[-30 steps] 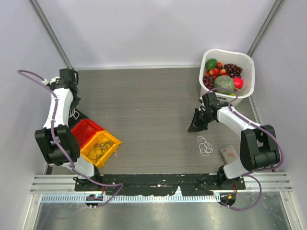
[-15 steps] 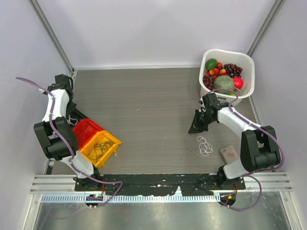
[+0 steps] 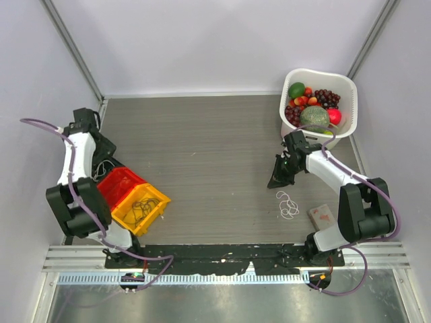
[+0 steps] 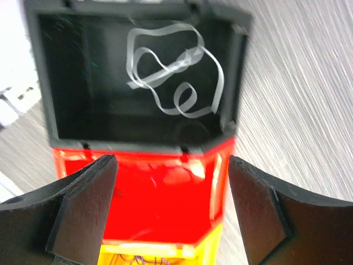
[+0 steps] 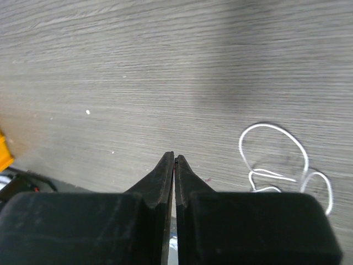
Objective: Untangle the cables
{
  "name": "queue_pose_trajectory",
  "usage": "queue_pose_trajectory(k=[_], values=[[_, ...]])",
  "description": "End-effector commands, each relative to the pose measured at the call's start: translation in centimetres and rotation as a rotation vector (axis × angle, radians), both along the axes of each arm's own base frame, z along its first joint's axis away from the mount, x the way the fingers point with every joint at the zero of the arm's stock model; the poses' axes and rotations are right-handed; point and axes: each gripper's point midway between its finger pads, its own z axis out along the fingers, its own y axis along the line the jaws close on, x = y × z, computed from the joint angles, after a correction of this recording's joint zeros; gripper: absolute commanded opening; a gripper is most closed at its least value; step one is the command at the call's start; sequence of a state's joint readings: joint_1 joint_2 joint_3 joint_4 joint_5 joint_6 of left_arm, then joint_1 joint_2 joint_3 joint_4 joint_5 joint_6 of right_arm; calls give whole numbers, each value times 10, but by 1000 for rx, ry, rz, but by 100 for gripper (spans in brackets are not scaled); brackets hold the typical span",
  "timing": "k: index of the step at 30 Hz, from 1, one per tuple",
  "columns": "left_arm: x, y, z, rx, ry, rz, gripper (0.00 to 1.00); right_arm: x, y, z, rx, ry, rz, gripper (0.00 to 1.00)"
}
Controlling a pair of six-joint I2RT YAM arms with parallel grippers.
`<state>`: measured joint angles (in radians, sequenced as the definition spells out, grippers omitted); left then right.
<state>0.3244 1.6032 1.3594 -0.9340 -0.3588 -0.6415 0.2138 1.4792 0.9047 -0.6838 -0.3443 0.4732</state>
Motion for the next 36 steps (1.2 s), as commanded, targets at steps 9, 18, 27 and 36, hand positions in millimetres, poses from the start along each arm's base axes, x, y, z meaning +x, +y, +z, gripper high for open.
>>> queue_pose_trajectory(k=[9, 18, 27, 36], values=[[20, -254, 63, -417, -425, -688, 85, 15, -133, 15, -519, 1, -365, 9], [8, -359, 55, -542, -338, -947, 86, -49, -34, -34, -110, 326, -76, 10], [-3, -407, 57, -597, -322, -1088, 85, 9, 116, 40, 111, -17, 388, 17], [-19, -425, 43, -655, -270, -1142, 80, -9, -24, 16, -222, 122, -4, 37]])
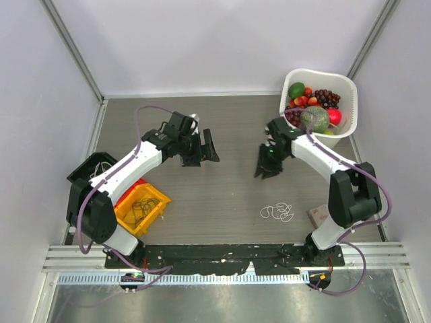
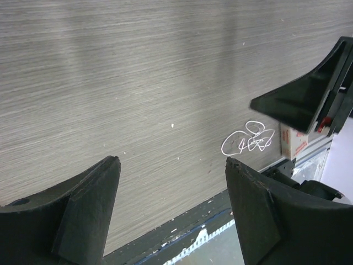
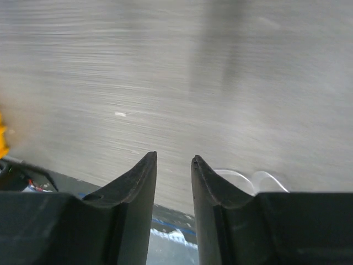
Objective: Untangle the cables
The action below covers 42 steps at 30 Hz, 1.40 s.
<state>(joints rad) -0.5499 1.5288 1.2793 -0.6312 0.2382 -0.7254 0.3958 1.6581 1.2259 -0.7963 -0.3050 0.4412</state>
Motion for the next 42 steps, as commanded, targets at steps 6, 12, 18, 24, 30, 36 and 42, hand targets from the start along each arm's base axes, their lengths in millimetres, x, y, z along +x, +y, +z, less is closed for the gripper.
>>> queue_pose_trajectory(k=[6, 12, 18, 24, 30, 36, 42], values=[[-7, -38, -4, -50, 12, -94, 80, -99, -155, -26, -450, 207, -337, 49], [-14, -48, -5, -50, 18, -134, 80, -107, -145, -39, -396, 248, -322, 54], [-19, -35, 1, -15, -15, -121, 82, -90, -23, -40, 42, 283, 17, 51], [-16, -25, 4, 12, -43, -70, 82, -36, 62, 11, 25, 34, 247, 52], [-12, -32, 2, -26, -53, -59, 75, -26, 45, 18, -18, -1, 194, 59], [-14, -49, -19, -56, 48, -99, 67, -30, 17, 12, 30, 15, 94, 58], [-20, -63, -57, -48, 190, -153, 58, -33, 19, -2, 60, 29, 106, 54]])
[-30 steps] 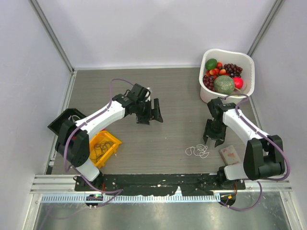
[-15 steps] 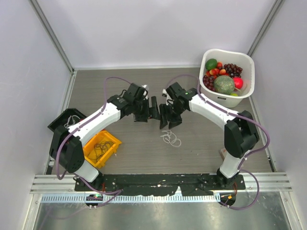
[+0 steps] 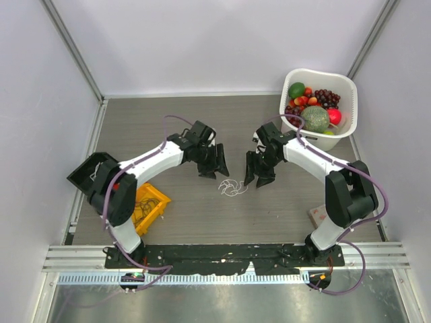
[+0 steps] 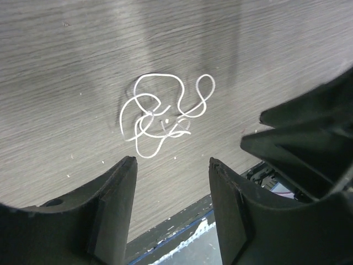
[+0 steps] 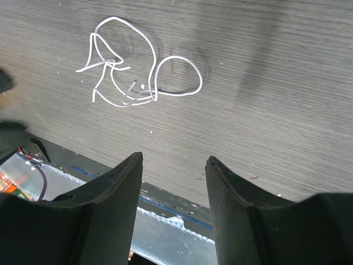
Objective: Untangle the cables
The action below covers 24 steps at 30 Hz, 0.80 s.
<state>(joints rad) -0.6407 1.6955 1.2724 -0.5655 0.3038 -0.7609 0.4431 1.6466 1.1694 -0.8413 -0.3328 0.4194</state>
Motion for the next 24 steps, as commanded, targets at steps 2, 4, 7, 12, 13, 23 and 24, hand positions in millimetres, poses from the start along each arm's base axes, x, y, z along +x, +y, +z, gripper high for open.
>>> queue_pose_trajectory(k=[2, 4, 7, 12, 13, 23, 24], values=[[0, -18, -14, -27, 61, -64, 53, 5, 17, 7, 86, -49, 39, 53], [2, -13, -24, 16, 56, -80, 45, 8, 18, 4, 84, -47, 42, 53], [2, -6, -35, 72, 55, -116, 42, 8, 23, 5, 106, -37, 46, 52], [-4, -2, -50, 104, 70, -160, 48, 6, 28, 6, 143, -25, 52, 50], [-6, -3, -54, 101, 85, -168, 49, 6, 29, 6, 146, -24, 53, 50], [-21, -16, -75, 122, 124, -217, 45, 9, 42, 3, 193, 5, 67, 49], [-20, -16, -75, 120, 121, -215, 42, 9, 44, 2, 193, 6, 71, 49]])
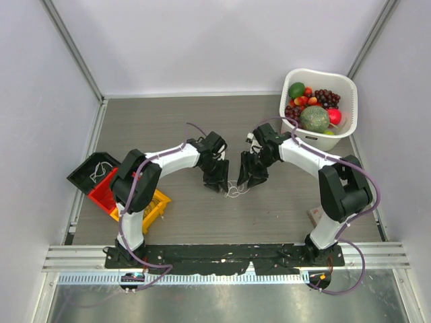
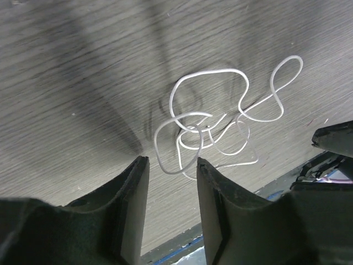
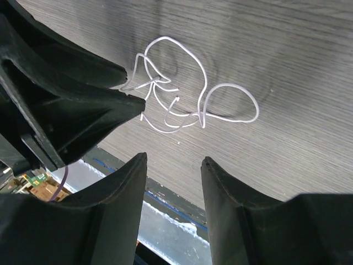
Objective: Untangle the cables
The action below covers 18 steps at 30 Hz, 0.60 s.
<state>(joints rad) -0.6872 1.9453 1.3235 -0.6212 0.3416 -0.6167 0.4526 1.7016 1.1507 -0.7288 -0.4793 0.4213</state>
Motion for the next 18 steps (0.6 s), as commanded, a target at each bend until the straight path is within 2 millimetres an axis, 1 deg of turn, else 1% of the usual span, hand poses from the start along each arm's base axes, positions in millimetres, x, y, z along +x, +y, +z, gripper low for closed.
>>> queue_pose_trajectory(k=[1, 5, 7, 8, 14, 18], values=[[6, -10, 10, -34, -28, -30, 36, 8, 16, 7, 49, -18, 27, 49], [7, -14, 15, -54, -35, -38, 17, 8, 19, 6, 49, -18, 37, 49], [6, -16, 17, -68, -33, -36, 4, 7, 20, 5, 50, -16, 39, 49], [5, -16, 18, -73, -30, -34, 0, 7, 20, 6, 55, -16, 38, 49], [4, -24, 31, -134, -23, -10, 0, 10, 21, 9, 49, -36, 14, 52], [2, -36, 38, -207, 5, 14, 0, 19, 18, 10, 25, -68, -27, 51]])
